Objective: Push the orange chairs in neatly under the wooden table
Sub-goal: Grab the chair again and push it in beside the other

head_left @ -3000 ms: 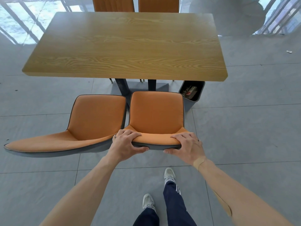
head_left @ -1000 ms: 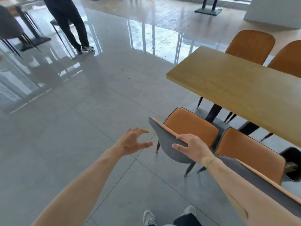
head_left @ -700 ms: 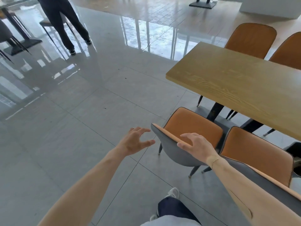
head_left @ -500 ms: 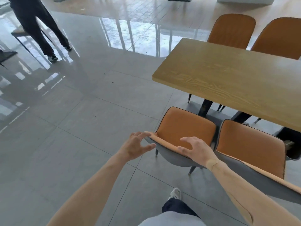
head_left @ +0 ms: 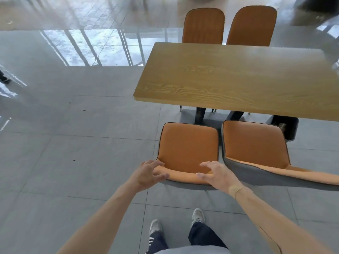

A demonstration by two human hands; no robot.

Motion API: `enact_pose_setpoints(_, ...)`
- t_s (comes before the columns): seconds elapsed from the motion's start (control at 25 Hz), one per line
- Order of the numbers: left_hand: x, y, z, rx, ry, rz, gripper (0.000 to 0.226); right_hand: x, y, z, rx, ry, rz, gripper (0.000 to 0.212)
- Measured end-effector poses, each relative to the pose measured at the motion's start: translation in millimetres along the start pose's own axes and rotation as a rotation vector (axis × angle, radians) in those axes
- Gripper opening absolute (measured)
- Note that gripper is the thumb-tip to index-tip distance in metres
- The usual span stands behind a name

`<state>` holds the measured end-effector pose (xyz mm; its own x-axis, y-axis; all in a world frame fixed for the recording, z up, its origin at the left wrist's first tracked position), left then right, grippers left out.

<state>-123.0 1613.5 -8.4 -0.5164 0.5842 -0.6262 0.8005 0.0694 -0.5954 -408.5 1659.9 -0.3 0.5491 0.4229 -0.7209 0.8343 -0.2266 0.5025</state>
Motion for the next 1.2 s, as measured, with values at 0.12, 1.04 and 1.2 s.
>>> enact_pose_setpoints(0.12, -2.7, 9.9, 7.5, 0.055, 0.096, 0.040, 0.074, 17.6, 4.8, -13.1, 0.107, -0.069, -0.053, 0.055)
enact_pose_setpoints(1.04, 26.3, 21.9, 19.4, 0.202, 0.013, 0.188, 0.092, 43.6, -4.0, -19.1, 0.182, -0.035, -0.178, 0.087)
enact_pose_setpoints(1.2, 27.8, 21.8, 19.2, 0.240, -0.017, 0.186, 0.090, 42.1, -8.5, -15.7, 0.165, -0.050, -0.183, 0.100)
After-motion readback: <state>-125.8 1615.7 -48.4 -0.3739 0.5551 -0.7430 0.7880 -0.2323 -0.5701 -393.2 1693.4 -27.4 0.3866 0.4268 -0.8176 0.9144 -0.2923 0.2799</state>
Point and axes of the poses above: each hand's wrist, its own z-axis towards the middle knuckle, its own x-axis out of the palm, y = z × x, the point moved 3 cm from there along z, towards the middle knuckle, and after that the axes turned 3 degrees about -z, right-handed, at the moved point
